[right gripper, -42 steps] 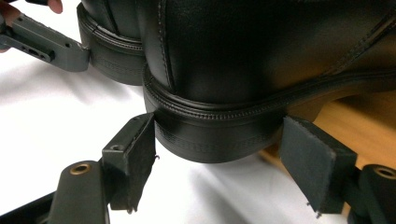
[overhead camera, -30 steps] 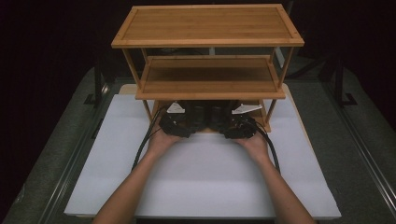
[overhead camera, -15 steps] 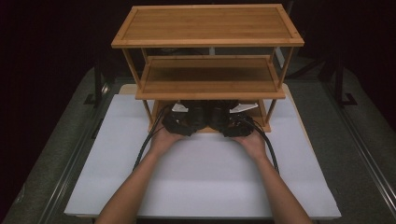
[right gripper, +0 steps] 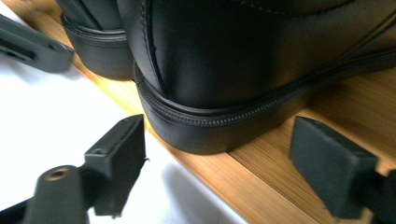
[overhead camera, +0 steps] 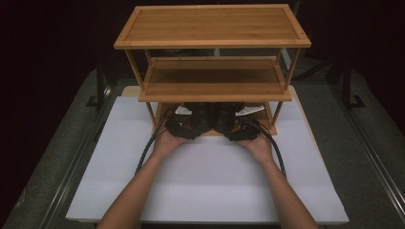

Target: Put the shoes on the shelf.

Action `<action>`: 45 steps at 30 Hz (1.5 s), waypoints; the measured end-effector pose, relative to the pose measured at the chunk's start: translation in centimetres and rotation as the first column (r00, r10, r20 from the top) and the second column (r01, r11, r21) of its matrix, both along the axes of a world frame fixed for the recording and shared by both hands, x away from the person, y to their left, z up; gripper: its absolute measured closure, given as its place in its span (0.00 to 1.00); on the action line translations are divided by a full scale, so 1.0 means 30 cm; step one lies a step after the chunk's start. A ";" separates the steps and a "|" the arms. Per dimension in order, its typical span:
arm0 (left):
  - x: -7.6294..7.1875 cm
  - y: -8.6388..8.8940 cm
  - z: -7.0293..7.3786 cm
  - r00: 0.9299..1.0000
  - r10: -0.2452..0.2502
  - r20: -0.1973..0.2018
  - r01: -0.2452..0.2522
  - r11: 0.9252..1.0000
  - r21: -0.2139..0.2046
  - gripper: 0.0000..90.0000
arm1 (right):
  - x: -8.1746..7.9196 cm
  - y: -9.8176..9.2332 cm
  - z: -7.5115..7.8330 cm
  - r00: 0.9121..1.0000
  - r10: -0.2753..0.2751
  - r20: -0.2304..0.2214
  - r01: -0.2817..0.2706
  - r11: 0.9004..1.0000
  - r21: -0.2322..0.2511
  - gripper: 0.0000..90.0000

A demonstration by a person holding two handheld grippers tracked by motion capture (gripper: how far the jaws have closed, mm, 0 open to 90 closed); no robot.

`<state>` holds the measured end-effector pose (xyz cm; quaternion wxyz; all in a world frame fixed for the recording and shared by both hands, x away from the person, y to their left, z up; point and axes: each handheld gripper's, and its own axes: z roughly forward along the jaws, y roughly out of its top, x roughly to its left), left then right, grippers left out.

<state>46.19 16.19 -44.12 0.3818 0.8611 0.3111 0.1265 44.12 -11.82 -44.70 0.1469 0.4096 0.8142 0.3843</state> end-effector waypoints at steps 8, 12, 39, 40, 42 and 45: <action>-0.035 0.044 0.036 1.000 -0.007 -0.014 0.008 1.000 0.030 0.03 | -0.030 -0.037 0.035 1.000 -0.014 -0.006 0.014 1.000 0.025 0.08; -0.070 0.084 0.057 1.000 -0.011 -0.024 0.012 0.999 0.030 0.02 | -0.061 -0.060 0.053 1.000 -0.025 0.007 0.025 1.000 0.018 0.02; -0.450 0.433 0.096 0.997 0.081 0.013 -0.082 0.995 0.059 0.01 | -0.388 -0.316 0.075 0.996 -0.074 0.053 0.075 0.997 -0.015 0.02; -0.465 0.442 0.092 0.996 0.084 0.010 -0.085 0.994 0.066 0.01 | -0.397 -0.323 0.071 0.996 -0.076 0.049 0.077 0.997 -0.016 0.02; -0.493 0.462 0.084 0.995 0.097 0.013 -0.098 0.991 0.091 0.01 | -0.421 -0.340 0.060 0.996 -0.080 0.041 0.081 0.996 -0.026 0.02; -0.531 0.494 0.070 0.993 0.118 0.009 -0.119 0.988 0.098 0.01 | -0.458 -0.368 0.039 0.996 -0.083 0.028 0.084 0.996 -0.038 0.02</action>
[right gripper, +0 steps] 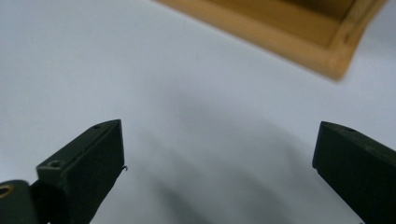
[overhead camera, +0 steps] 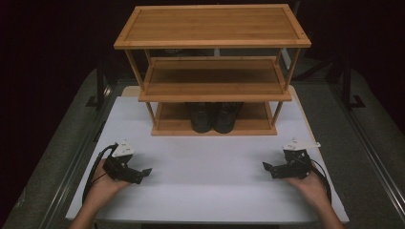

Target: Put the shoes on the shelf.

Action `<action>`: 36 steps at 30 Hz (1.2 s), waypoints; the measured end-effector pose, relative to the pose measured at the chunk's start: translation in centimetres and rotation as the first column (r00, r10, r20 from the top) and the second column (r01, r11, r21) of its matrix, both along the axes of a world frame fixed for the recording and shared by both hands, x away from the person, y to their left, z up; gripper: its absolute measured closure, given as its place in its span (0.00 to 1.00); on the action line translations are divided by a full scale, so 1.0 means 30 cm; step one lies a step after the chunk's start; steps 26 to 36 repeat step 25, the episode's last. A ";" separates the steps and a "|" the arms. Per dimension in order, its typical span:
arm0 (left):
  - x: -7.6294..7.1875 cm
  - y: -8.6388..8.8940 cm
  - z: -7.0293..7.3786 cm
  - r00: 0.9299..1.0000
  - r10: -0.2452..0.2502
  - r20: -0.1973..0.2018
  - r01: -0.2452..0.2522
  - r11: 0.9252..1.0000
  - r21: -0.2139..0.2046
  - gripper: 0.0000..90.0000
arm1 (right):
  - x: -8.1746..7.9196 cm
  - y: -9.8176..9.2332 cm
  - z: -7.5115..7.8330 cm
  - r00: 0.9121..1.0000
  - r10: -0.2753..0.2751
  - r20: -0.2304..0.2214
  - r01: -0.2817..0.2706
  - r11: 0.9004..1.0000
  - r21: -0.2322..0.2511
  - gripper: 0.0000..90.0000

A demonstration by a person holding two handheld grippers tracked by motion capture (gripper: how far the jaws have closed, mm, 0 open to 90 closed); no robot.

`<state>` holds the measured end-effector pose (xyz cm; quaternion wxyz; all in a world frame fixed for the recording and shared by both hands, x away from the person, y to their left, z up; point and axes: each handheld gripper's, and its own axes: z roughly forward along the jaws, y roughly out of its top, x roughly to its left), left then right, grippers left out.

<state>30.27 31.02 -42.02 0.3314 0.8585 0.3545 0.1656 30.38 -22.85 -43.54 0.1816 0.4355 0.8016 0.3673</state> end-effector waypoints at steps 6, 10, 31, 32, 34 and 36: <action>-0.066 0.044 -0.033 0.999 0.024 -0.023 -0.024 1.000 0.012 0.01 | -0.068 -0.049 -0.038 0.999 -0.027 -0.032 0.027 0.999 -0.023 0.02; -0.104 0.062 -0.065 0.999 0.031 -0.035 -0.030 0.999 0.025 0.01 | -0.102 -0.073 -0.056 0.998 -0.039 -0.045 0.038 0.999 -0.036 0.02; -0.118 0.089 -0.100 0.999 0.029 -0.021 -0.030 0.999 -0.027 0.01 | -0.122 -0.087 -0.076 0.997 -0.050 -0.059 0.047 0.997 -0.054 0.02; -0.118 0.089 -0.100 0.999 0.029 -0.021 -0.030 0.999 -0.027 0.01 | -0.122 -0.087 -0.076 0.997 -0.050 -0.059 0.047 0.997 -0.054 0.02; -0.118 0.089 -0.100 0.999 0.029 -0.021 -0.030 0.999 -0.027 0.01 | -0.122 -0.087 -0.076 0.997 -0.050 -0.059 0.047 0.997 -0.054 0.02; -0.118 0.089 -0.100 0.999 0.029 -0.021 -0.030 0.999 -0.027 0.01 | -0.122 -0.087 -0.076 0.997 -0.050 -0.059 0.047 0.997 -0.054 0.02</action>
